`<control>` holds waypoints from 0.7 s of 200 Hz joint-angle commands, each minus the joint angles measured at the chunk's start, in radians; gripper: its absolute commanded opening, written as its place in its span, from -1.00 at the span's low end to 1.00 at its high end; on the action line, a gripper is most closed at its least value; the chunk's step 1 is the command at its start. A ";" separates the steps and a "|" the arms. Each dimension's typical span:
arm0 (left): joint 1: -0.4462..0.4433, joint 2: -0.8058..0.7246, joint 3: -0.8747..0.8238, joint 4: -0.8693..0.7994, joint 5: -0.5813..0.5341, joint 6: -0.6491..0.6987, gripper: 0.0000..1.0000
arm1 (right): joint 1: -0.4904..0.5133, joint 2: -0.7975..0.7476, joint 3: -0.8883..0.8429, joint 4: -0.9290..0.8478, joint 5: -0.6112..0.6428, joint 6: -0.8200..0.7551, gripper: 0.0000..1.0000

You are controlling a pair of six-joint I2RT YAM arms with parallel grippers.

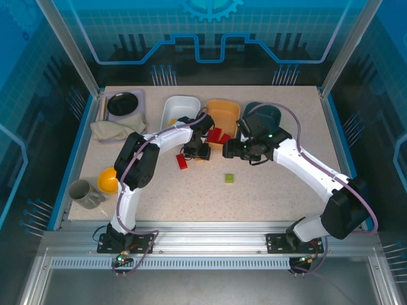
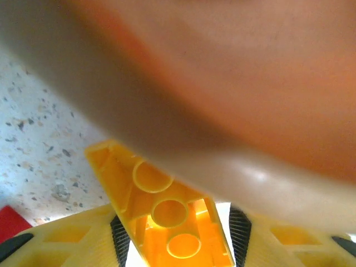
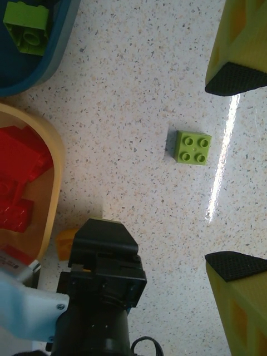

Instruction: Sort the legos into containers by color

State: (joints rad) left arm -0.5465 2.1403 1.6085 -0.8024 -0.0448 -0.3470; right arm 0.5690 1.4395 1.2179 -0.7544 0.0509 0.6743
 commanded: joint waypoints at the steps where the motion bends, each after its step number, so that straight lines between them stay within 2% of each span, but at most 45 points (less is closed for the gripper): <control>1: 0.000 0.002 -0.020 0.007 -0.043 -0.031 -0.01 | 0.012 -0.023 0.008 -0.002 -0.002 0.012 0.53; 12: 0.001 0.009 -0.021 0.007 -0.063 -0.044 0.00 | 0.012 -0.025 0.006 -0.002 -0.002 0.011 0.53; 27: -0.002 0.013 -0.021 0.008 -0.097 -0.062 0.13 | 0.012 -0.029 0.003 -0.002 -0.005 0.011 0.52; 46: -0.003 0.016 -0.018 0.023 -0.102 -0.080 0.13 | 0.014 -0.034 -0.003 -0.003 -0.007 0.013 0.52; 73: -0.002 0.020 -0.012 0.040 -0.106 -0.102 -0.10 | 0.013 -0.040 -0.012 -0.003 -0.011 0.013 0.51; 98: -0.004 0.008 -0.022 0.043 -0.105 -0.114 -0.54 | 0.016 -0.049 -0.019 -0.002 -0.014 0.012 0.50; 140: -0.004 -0.149 -0.122 0.007 -0.114 -0.169 -0.58 | 0.033 -0.079 -0.018 0.025 -0.015 -0.023 0.48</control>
State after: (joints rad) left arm -0.5484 2.1063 1.5543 -0.7460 -0.1390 -0.4652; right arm 0.5735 1.4052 1.2064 -0.7536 0.0475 0.6762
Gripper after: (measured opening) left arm 0.271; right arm 0.744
